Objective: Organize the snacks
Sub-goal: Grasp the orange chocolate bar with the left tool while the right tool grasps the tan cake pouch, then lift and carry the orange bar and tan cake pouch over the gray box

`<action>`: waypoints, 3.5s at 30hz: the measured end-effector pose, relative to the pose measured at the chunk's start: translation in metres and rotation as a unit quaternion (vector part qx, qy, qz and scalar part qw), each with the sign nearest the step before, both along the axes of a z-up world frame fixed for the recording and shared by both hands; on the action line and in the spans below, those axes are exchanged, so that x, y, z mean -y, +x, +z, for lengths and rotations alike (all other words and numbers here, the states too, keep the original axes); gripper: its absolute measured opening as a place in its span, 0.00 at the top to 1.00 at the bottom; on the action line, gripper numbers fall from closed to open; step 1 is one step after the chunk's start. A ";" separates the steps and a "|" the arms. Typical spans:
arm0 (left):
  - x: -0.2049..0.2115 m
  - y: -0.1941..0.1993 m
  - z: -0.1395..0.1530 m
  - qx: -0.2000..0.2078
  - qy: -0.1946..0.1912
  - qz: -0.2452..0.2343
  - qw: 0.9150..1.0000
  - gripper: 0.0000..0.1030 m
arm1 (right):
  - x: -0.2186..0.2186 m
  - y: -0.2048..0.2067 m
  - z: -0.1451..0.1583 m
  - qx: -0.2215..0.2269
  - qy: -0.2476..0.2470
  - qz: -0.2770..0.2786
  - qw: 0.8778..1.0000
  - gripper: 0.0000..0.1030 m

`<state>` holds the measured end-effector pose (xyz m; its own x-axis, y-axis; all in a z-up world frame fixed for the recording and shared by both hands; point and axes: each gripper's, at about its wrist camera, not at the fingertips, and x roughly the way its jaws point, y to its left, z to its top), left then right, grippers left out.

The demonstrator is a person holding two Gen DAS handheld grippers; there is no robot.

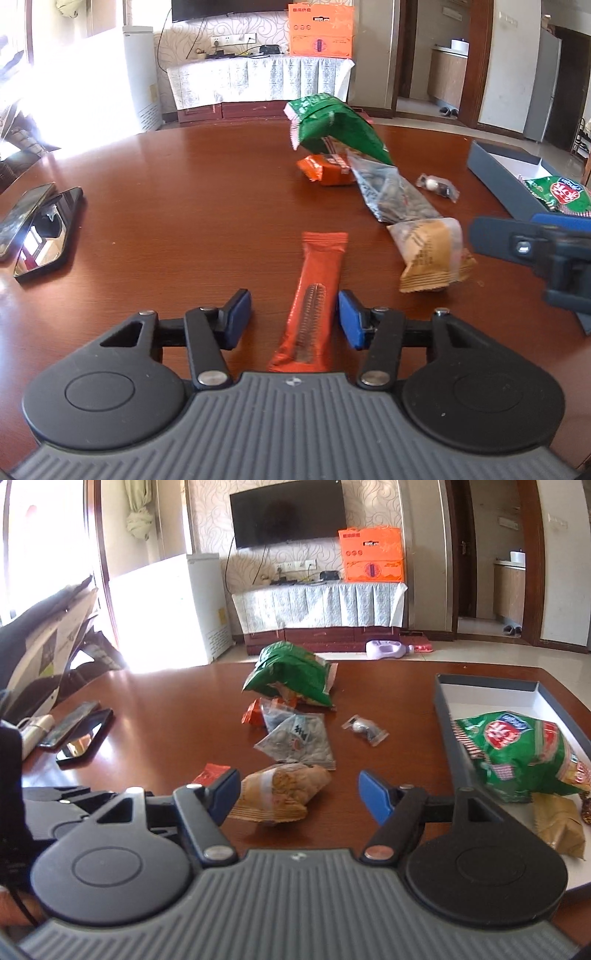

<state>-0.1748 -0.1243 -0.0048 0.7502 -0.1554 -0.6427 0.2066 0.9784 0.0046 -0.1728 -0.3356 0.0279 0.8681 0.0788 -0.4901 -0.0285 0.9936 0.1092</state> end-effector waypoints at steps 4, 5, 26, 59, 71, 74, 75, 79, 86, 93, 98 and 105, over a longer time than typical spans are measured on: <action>-0.001 0.003 0.000 0.000 0.001 0.002 1.000 0.42 | -0.011 0.019 -0.004 -0.021 -0.010 -0.026 0.999 0.25; -0.001 0.004 0.000 0.000 0.003 0.002 1.000 0.41 | -0.013 0.025 -0.006 -0.029 -0.005 -0.032 0.999 0.25; -0.002 0.005 -0.002 0.009 -0.006 -0.026 1.000 0.69 | -0.008 0.035 -0.021 -0.086 -0.025 -0.002 0.996 0.51; 0.004 -0.021 0.017 0.057 0.018 -0.030 0.998 0.77 | 0.019 -0.046 0.019 0.022 -0.017 0.043 0.999 0.52; 0.014 -0.024 0.029 0.060 0.026 -0.029 0.997 0.77 | 0.029 -0.060 0.031 0.037 -0.012 0.049 0.998 0.52; 0.017 -0.024 0.033 0.063 0.028 -0.028 0.997 0.77 | 0.035 -0.062 0.033 0.039 -0.010 0.048 0.998 0.52; 0.018 -0.024 0.034 0.063 0.028 -0.029 0.997 0.77 | 0.037 -0.063 0.034 0.040 -0.008 0.046 0.998 0.52; 0.025 -0.026 0.038 0.065 0.033 -0.033 0.997 0.77 | 0.042 -0.065 0.036 0.041 -0.001 0.042 0.998 0.52; 0.037 -0.030 0.047 0.071 0.040 -0.044 0.996 0.77 | 0.044 -0.070 0.040 0.047 0.003 0.043 0.998 0.52; 0.055 -0.032 0.059 0.080 0.043 -0.059 0.994 0.77 | 0.055 -0.077 0.044 0.057 0.011 0.032 0.998 0.52; 0.074 -0.031 0.066 0.086 0.043 -0.075 0.993 0.77 | 0.068 -0.080 0.046 0.061 0.017 0.015 0.998 0.52; 0.113 -0.027 0.082 0.100 0.038 -0.107 0.989 0.77 | 0.100 -0.085 0.047 0.069 0.024 -0.029 0.997 0.52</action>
<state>-0.2018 -0.2370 0.0769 0.8183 -0.2810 -0.5014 0.3964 0.9076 0.1383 -0.2581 -0.4351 0.0749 0.9311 0.0469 -0.3619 0.0107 0.9878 0.1554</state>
